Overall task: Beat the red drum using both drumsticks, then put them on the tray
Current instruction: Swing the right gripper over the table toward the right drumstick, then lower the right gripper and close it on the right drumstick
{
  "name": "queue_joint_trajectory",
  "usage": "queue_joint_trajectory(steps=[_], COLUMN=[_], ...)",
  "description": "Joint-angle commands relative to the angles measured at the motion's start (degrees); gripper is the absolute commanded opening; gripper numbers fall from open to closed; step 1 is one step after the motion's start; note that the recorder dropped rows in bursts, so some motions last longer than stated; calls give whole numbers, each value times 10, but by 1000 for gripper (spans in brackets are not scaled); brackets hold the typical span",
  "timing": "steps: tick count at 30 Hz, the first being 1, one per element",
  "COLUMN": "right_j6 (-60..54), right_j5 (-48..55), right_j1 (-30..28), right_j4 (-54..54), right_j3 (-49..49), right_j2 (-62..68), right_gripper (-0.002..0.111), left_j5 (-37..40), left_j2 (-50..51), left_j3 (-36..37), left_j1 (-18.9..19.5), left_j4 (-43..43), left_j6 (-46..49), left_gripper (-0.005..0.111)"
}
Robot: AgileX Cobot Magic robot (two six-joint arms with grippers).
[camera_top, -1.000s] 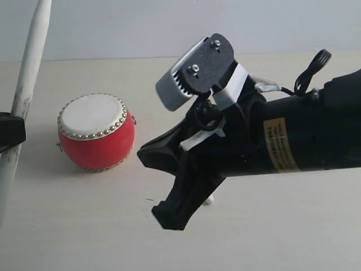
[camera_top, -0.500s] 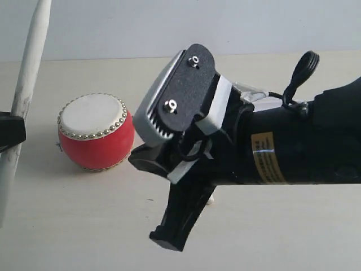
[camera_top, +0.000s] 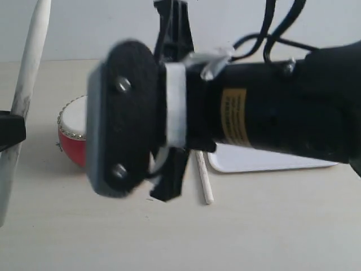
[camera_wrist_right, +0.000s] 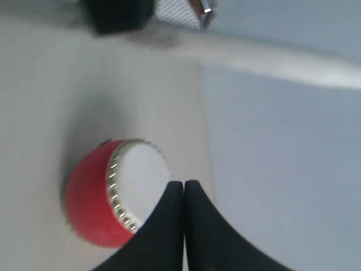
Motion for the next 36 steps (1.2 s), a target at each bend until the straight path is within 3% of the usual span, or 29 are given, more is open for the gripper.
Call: queue_joint_trajectory(steps=[1, 6, 9, 15, 20, 36], right_j6=[27, -129, -147, -134, -128, -155], right_j5=[182, 305, 386, 521, 574, 427], right_j1=[41, 44, 44, 44, 21, -132], right_j4=[171, 521, 615, 655, 708, 796], right_j3=[-94, -198, -249, -295, -295, -253], right_j2=[23, 67, 95, 132, 144, 260], right_gripper=[0, 0, 0, 0, 0, 0], left_j5=[-11, -10, -10, 0, 10, 41], left_j2=[-5, -5, -5, -5, -5, -5], left_j3=[2, 2, 2, 2, 2, 2], left_j1=[-4, -4, -4, -4, -4, -4], left_j4=[4, 4, 4, 4, 3, 3], left_j6=[-2, -2, -2, -4, -9, -9], left_gripper=[0, 0, 0, 0, 0, 0])
